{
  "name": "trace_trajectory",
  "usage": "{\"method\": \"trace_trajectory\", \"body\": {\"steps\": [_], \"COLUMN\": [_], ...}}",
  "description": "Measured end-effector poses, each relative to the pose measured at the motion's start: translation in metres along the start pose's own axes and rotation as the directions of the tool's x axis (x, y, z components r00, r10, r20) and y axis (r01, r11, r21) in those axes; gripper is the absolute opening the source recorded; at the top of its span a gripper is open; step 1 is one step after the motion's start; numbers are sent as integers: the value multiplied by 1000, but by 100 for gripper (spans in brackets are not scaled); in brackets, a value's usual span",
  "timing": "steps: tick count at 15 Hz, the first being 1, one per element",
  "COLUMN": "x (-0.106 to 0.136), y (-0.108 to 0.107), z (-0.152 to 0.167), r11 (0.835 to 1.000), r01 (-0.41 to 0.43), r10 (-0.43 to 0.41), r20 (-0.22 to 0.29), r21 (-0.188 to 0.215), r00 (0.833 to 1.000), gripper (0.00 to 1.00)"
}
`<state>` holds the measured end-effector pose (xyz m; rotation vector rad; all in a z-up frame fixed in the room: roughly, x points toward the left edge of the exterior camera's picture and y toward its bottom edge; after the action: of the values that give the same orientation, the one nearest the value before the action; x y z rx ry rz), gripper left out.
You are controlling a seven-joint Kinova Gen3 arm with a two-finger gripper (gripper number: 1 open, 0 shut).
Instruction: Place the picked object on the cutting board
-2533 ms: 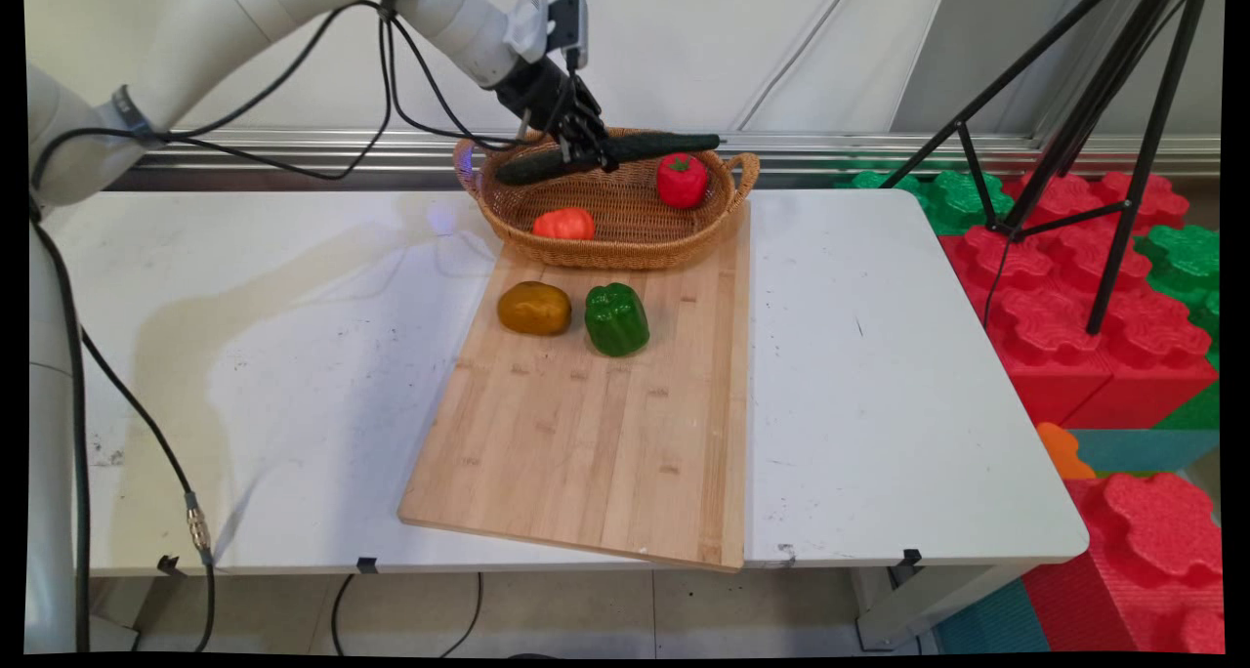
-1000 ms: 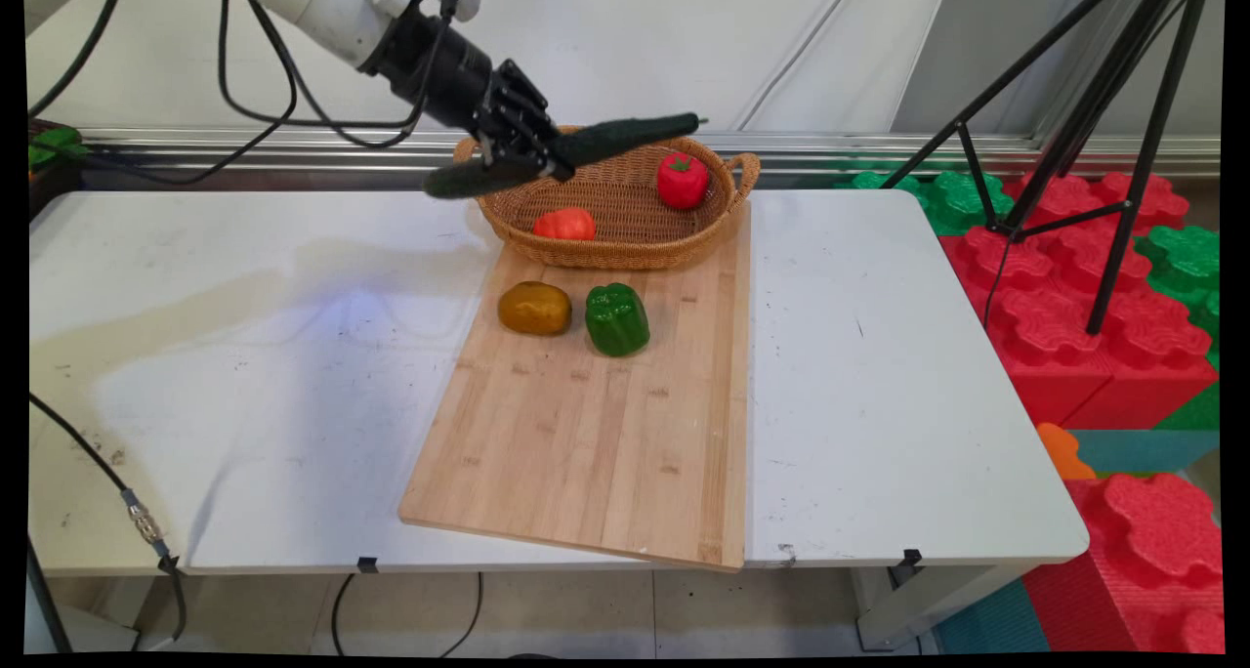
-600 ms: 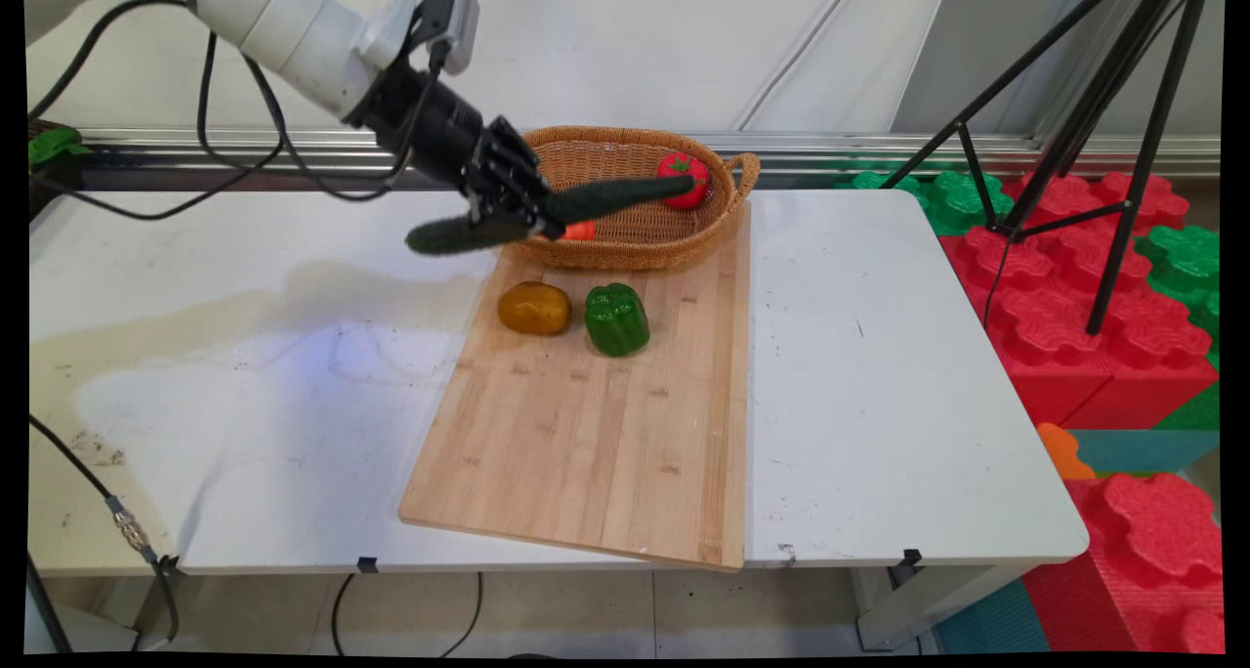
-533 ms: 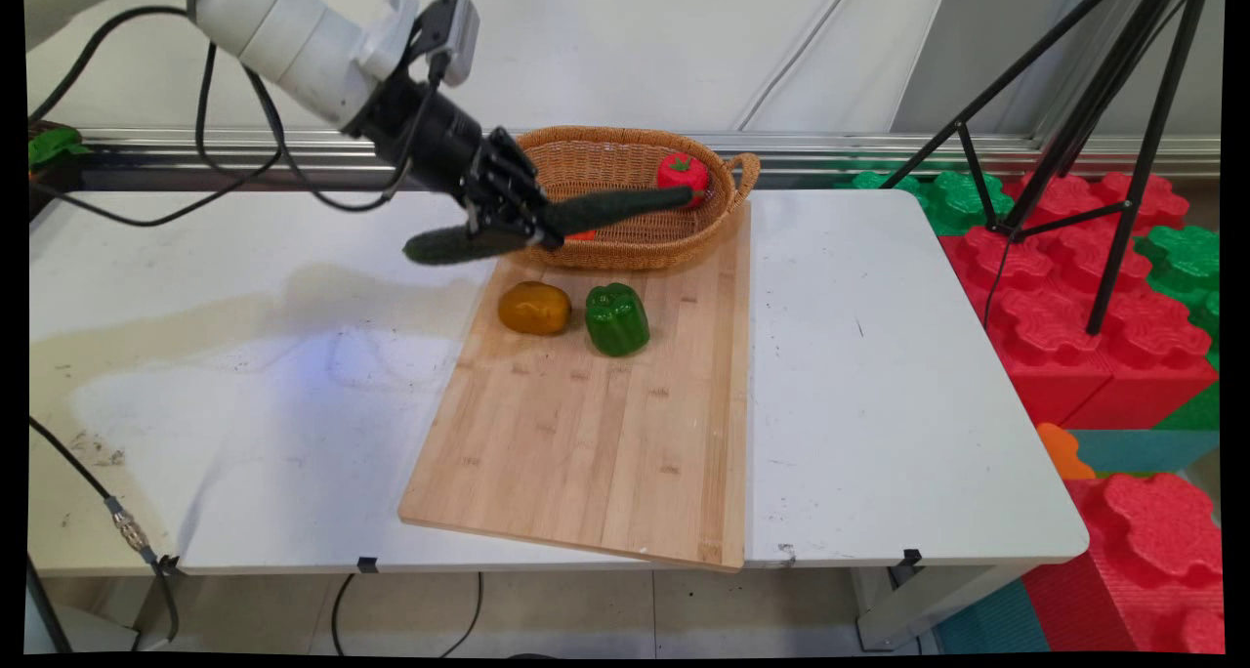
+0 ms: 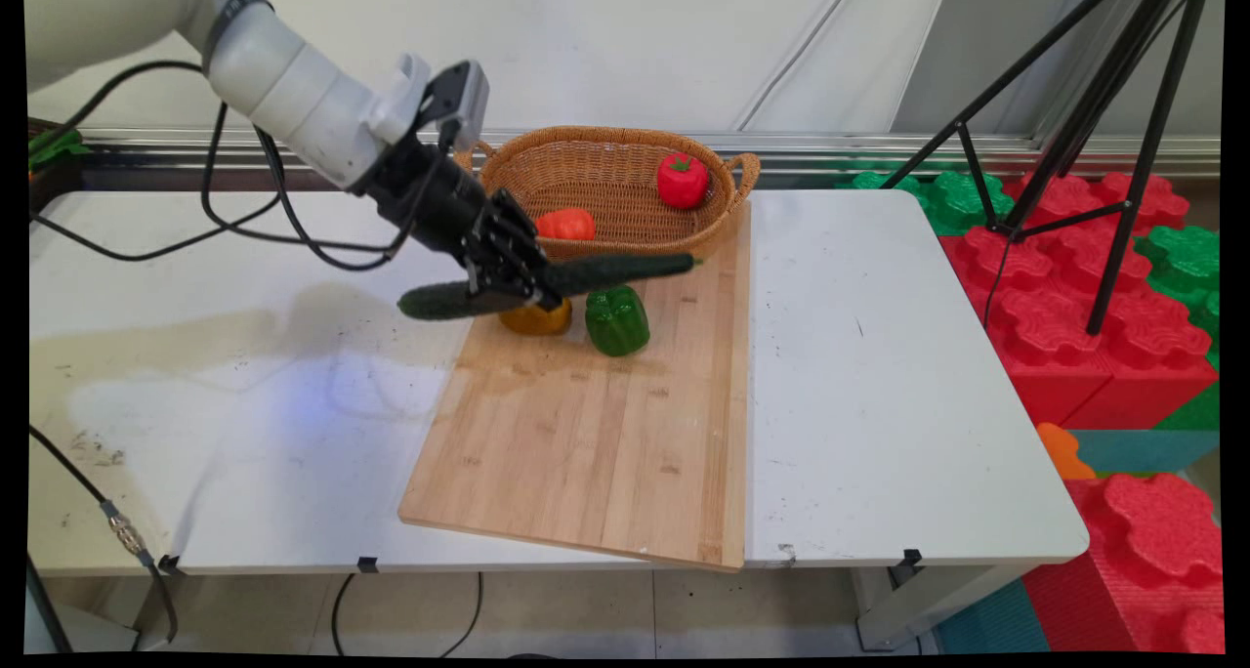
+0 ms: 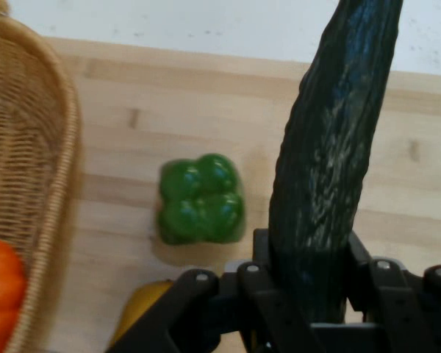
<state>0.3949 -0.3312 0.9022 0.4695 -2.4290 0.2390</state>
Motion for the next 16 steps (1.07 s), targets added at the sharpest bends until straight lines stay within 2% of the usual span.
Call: {"method": "trace_trajectory", "body": {"steps": [6, 16], "x": [-8, -15], "y": [17, 22], "z": [37, 102], "r11": [999, 998], "r01": [25, 30], "r10": [-23, -24], "r20": [45, 124], "r21": [-40, -53], "r00": [999, 992], "gripper": [0, 0]}}
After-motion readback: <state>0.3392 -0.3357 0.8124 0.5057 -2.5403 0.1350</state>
